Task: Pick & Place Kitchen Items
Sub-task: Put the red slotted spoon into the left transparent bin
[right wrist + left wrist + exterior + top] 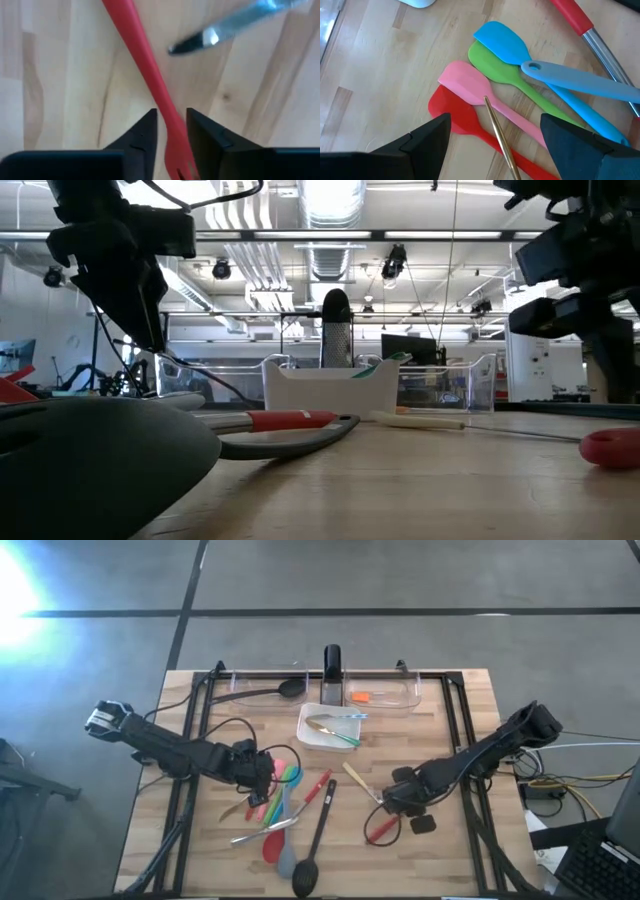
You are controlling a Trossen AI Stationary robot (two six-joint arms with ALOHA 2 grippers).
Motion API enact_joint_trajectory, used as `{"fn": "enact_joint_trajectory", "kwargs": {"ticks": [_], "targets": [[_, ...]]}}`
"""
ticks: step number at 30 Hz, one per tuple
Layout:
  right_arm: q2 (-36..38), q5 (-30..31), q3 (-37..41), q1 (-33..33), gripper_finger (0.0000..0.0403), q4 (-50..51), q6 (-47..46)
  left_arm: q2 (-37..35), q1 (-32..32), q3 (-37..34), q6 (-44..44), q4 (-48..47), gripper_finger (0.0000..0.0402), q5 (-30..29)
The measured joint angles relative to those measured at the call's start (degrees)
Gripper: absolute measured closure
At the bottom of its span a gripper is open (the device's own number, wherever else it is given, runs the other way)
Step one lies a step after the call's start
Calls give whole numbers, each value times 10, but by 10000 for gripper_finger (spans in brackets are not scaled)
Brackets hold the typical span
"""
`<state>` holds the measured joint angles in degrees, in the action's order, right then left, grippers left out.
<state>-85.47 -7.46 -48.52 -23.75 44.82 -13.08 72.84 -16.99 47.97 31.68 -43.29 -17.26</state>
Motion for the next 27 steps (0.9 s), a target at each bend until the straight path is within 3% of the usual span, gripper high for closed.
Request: {"fn": "enact_joint_trajectory", "kwargs": {"ticks": [6,11,21,27], "targets": [[-8,0,2,0,237,-65,1,0,0,0,0,0,92,0],[-42,-18,-2,-8,215,-121,1,0,0,0,0,-1,92,0],[-162,-13,-87,-52,229,-120,46,0,0,0,-1,0,92,0],[-238,19,-146,-57,246,-52,66,0,0,0,-2,0,92,0]]}}
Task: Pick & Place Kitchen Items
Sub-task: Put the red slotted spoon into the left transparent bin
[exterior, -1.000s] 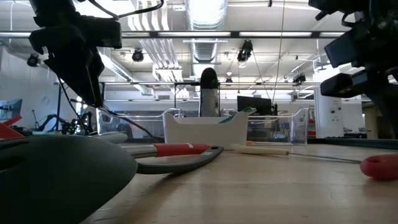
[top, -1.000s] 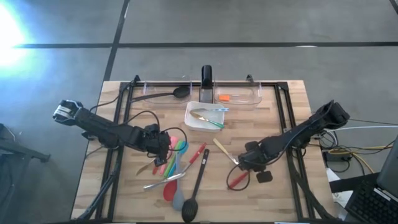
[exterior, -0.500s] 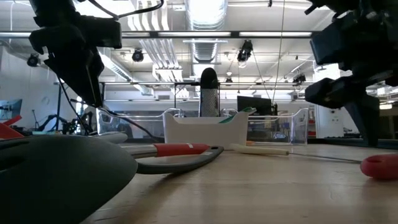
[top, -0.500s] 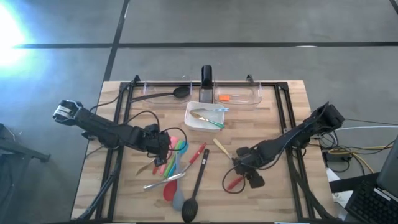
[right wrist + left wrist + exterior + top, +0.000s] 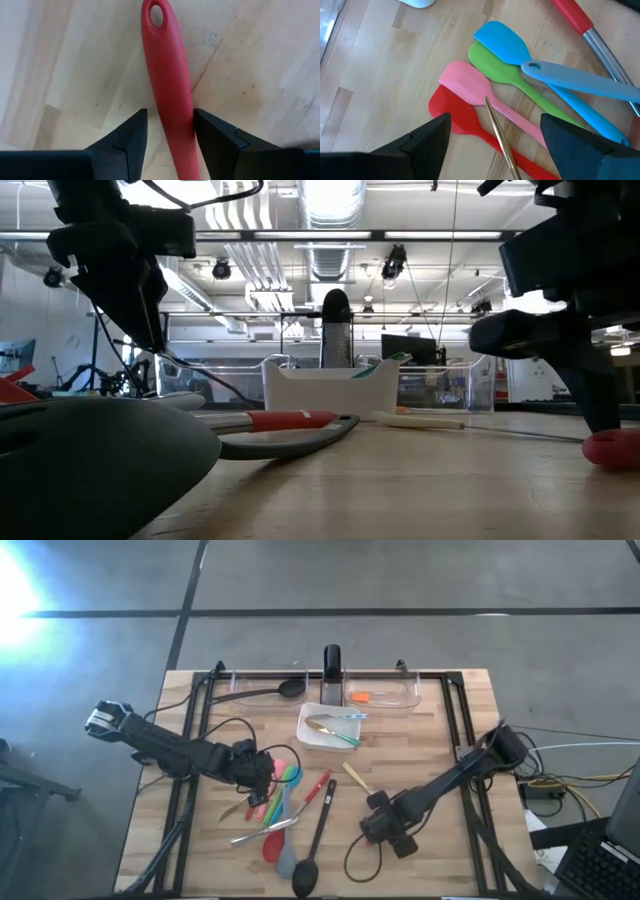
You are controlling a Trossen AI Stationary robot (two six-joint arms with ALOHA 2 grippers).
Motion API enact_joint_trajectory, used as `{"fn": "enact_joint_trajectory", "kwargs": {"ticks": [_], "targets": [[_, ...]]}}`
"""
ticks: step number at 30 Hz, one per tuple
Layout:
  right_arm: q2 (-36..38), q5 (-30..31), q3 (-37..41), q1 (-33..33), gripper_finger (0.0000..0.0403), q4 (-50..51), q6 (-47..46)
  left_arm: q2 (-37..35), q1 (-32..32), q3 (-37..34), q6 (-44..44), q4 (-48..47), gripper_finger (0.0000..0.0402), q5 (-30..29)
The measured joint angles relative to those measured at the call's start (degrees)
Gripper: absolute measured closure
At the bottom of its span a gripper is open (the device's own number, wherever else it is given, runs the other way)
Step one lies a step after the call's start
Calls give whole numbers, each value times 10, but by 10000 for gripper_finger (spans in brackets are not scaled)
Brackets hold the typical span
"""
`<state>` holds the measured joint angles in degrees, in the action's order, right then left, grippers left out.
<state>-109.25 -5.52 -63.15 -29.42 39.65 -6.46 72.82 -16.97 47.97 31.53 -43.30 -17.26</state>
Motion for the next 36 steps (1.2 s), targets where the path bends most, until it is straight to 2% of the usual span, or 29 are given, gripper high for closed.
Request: {"fn": "enact_joint_trajectory", "kwargs": {"ticks": [3,9,15,22,29,33,36], "targets": [[-24,35,-29,-1,263,44,-2,0,0,0,0,0,92,0],[-34,46,-63,-1,330,75,11,0,0,0,0,0,92,0],[-2,47,-84,1,332,97,-10,0,0,0,-1,0,92,0],[94,49,-106,2,332,139,-45,0,0,0,-1,0,92,6],[199,145,-110,5,332,144,-66,0,0,0,3,6,92,13],[243,206,-110,16,332,146,-52,0,1,0,9,51,92,11],[261,256,-110,26,332,141,-35,0,6,0,-20,117,92,4]]}}
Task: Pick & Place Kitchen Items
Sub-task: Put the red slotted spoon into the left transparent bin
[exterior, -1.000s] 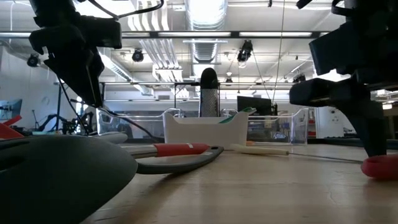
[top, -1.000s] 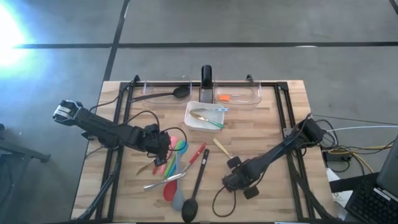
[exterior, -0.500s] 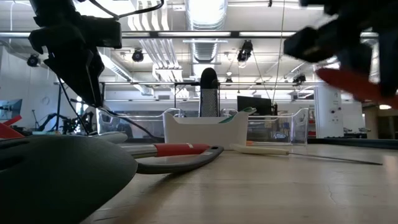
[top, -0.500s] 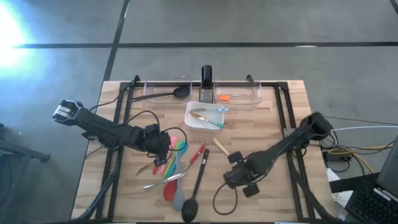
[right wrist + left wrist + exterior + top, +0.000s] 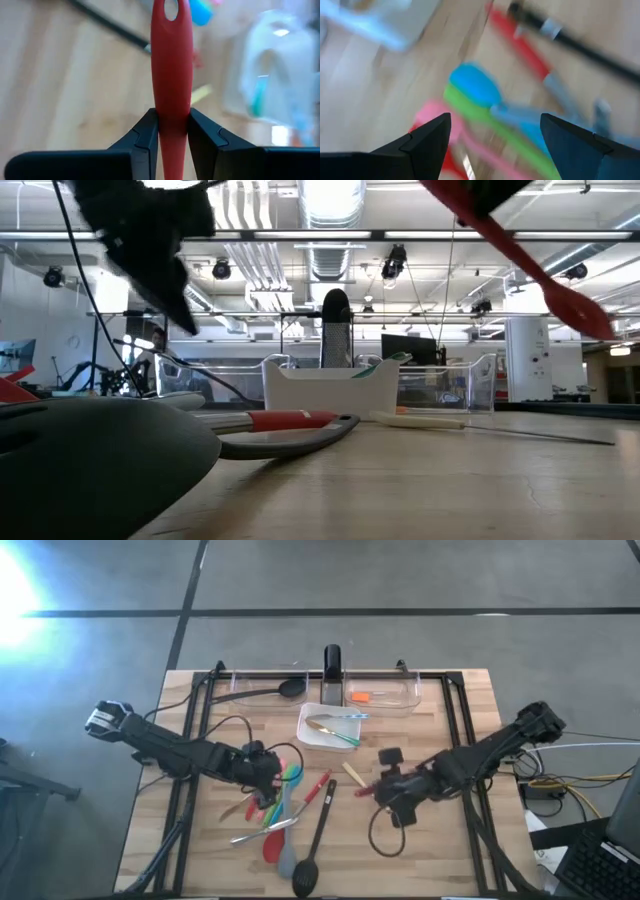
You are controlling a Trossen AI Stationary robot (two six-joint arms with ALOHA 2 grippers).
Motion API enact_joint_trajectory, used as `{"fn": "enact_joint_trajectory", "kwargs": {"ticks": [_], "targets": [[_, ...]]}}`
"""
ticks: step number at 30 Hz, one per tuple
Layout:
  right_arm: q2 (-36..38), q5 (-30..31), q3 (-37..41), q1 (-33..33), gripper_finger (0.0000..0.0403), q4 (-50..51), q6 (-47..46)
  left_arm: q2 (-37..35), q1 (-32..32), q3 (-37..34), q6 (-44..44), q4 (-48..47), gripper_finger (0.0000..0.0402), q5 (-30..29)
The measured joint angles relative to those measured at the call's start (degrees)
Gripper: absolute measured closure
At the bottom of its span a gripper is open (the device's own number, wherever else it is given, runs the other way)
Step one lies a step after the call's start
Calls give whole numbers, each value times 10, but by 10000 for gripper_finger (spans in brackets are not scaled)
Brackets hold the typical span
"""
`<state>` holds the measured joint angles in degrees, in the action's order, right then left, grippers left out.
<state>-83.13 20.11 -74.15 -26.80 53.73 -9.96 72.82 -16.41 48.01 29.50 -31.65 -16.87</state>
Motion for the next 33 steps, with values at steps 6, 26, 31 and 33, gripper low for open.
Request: {"fn": "enact_joint_trajectory", "kwargs": {"ticks": [6,26,31,33], "targets": [[21,29,-1,22,332,-29,29,0,12,0,-83,159,92,-13],[21,77,-1,78,332,-223,187,112,25,-1,-475,779,92,10],[21,85,-1,78,332,-244,209,139,25,15,-484,864,92,82],[21,85,-1,78,332,-249,215,148,25,27,-483,867,92,96]]}}
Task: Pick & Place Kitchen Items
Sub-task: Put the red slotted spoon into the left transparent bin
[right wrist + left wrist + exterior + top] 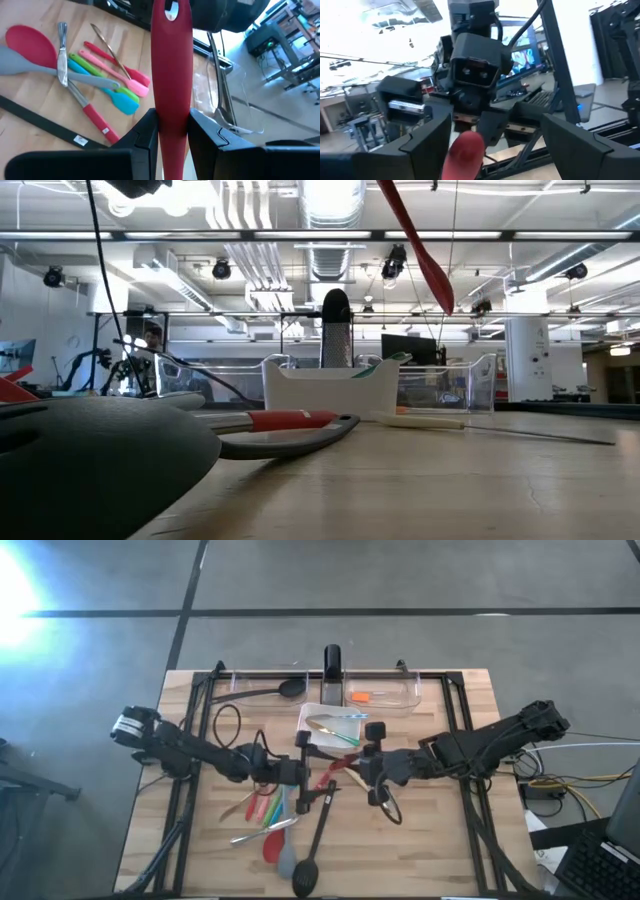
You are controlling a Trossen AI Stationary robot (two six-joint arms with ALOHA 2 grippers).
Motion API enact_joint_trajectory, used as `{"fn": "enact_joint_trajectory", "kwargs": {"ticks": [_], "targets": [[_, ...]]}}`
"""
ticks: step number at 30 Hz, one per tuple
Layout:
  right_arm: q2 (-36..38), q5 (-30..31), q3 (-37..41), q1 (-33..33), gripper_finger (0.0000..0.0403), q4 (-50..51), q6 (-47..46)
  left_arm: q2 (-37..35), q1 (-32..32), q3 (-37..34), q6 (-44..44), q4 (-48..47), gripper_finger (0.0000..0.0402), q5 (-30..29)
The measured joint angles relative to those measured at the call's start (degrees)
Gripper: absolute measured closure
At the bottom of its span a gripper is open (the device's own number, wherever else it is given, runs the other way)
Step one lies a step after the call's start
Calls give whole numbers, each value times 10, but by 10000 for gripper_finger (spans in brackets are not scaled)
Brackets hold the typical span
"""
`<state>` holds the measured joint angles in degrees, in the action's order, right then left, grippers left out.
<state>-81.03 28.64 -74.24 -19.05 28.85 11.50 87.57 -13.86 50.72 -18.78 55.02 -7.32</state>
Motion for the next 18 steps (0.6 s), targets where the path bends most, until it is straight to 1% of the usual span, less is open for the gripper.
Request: {"fn": "enact_joint_trajectory", "kwargs": {"ticks": [7,10,12,14,18], "targets": [[1,-2,0,-1,332,-22,18,36,11,27,-6,-1,94,3],[2,-1,0,-1,332,-22,18,39,17,29,-6,-4,113,0],[2,-1,0,-1,332,-22,18,38,21,29,-6,-3,139,-1],[2,-1,0,-1,332,-22,19,34,23,29,-2,-4,175,-2],[2,-2,0,-1,332,-21,20,30,25,30,8,0,274,-7]]}}
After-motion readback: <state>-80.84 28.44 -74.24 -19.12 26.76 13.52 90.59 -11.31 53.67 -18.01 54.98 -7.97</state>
